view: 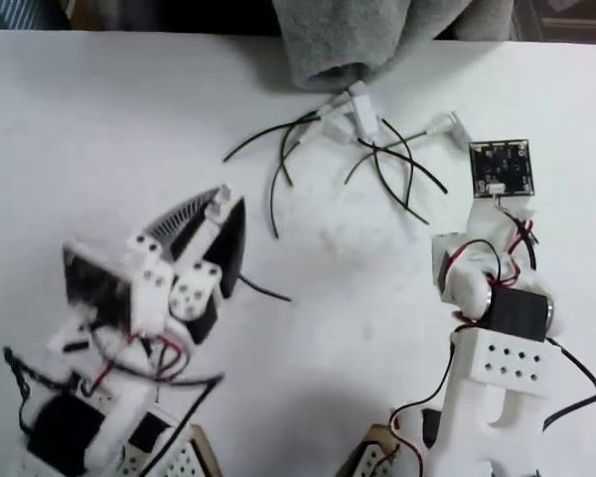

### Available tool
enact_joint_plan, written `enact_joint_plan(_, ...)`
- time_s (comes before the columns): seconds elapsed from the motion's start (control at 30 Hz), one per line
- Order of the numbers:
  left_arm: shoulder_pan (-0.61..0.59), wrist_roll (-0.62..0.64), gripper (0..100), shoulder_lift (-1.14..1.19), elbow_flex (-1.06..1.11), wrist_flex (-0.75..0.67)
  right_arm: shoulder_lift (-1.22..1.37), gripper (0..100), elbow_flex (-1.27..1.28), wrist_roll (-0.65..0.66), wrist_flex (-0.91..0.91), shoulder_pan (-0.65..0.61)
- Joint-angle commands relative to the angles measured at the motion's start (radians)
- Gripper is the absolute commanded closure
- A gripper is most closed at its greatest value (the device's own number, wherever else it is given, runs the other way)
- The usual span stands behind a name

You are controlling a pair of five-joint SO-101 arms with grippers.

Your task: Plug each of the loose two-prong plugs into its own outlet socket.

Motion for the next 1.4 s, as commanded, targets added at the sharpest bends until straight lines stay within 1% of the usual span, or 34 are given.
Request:
enact_joint_plan(0.0, 0.028, 0.008, 98, -0.173, 0.146, -0.124, -0.007, 75.8, -0.006, 0.0, -0.012, -0.033)
enact_joint_plan(0.07, 0.027, 0.008, 98, -0.257, 0.247, -0.193, -0.008, 75.8, -0.014, 0.0, -0.012, -0.064)
enact_joint_plan(0.17, 0.021, 0.008, 98, -0.254, 0.31, -0.255, -0.01, 76.7, -0.068, 0.0, 0.012, -0.134)
enact_joint_plan(0.23, 0.025, 0.008, 98, -0.248, 0.322, -0.259, -0.01, 80.9, -0.153, 0.003, 0.062, -0.185)
enact_joint_plan(0.33, 0.028, 0.012, 98, -0.251, 0.319, -0.261, -0.01, 90.3, -0.331, 0.006, 0.139, -0.289)
enact_joint_plan(0.43, 0.028, 0.014, 98, -0.251, 0.325, -0.354, -0.008, 97.1, -0.523, 0.008, 0.206, -0.404)
enact_joint_plan(0.57, 0.03, 0.014, 98, -0.249, 0.327, -0.471, -0.008, 97.9, -0.752, 0.008, 0.262, -0.562)
enact_joint_plan(0.7, 0.084, 0.009, 98, -0.249, 0.327, -0.497, -0.008, 97.9, -0.881, 0.008, 0.271, -0.733)
enact_joint_plan(0.83, 0.162, 0.008, 98, -0.249, 0.327, -0.499, -0.001, 97.9, -0.911, 0.011, 0.263, -0.918)
enact_joint_plan(0.93, 0.177, 0.003, 98, -0.249, 0.327, -0.5, -0.001, 97.9, -0.911, 0.066, 0.259, -1.047)
enact_joint_plan(1.0, 0.18, -0.037, 98, -0.249, 0.325, -0.5, -0.001, 97.9, -0.911, 0.098, 0.257, -1.113)
enact_joint_plan(1.1, 0.18, -0.072, 98, -0.249, 0.325, -0.532, 0.004, 97.9, -0.905, 0.11, 0.248, -1.176)
enact_joint_plan(1.27, 0.18, -0.075, 98, -0.249, 0.325, -0.557, 0.059, 97.9, -0.895, 0.107, 0.249, -1.216)
enact_joint_plan(1.37, 0.174, -0.075, 98, -0.249, 0.325, -0.555, 0.116, 97.9, -0.902, 0.114, 0.245, -1.219)
